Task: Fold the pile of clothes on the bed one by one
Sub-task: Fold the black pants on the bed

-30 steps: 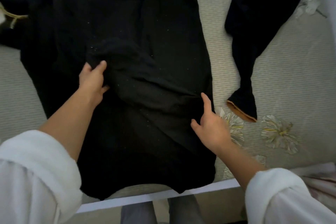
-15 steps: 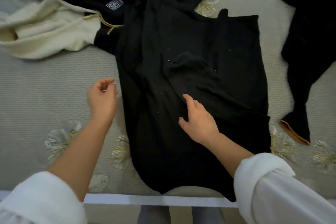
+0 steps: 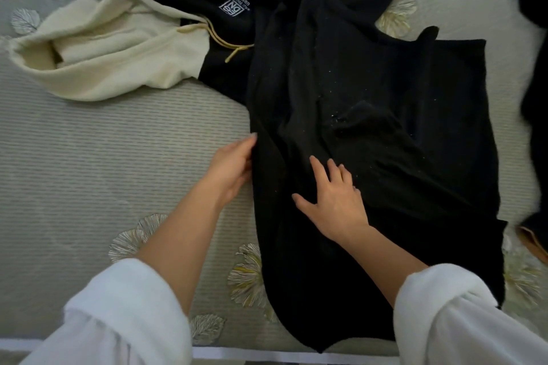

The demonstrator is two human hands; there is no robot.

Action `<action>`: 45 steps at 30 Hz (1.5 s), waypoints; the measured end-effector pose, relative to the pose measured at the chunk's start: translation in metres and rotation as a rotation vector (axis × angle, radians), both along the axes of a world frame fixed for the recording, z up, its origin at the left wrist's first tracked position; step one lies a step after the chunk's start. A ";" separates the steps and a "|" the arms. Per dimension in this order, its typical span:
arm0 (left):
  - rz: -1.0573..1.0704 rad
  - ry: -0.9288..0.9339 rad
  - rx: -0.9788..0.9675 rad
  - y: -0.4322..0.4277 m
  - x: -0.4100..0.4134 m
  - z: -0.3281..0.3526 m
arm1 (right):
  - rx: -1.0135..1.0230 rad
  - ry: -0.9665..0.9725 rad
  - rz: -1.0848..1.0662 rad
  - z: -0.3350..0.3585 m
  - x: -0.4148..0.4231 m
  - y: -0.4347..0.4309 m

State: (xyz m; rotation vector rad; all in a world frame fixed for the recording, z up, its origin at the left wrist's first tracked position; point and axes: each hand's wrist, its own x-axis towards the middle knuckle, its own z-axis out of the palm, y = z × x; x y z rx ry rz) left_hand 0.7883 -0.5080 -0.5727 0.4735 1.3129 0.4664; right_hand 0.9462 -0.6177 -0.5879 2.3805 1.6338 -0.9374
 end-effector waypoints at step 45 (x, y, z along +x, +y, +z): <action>0.924 -0.308 0.242 -0.075 -0.171 0.067 | 0.205 0.359 -0.125 0.059 -0.086 0.003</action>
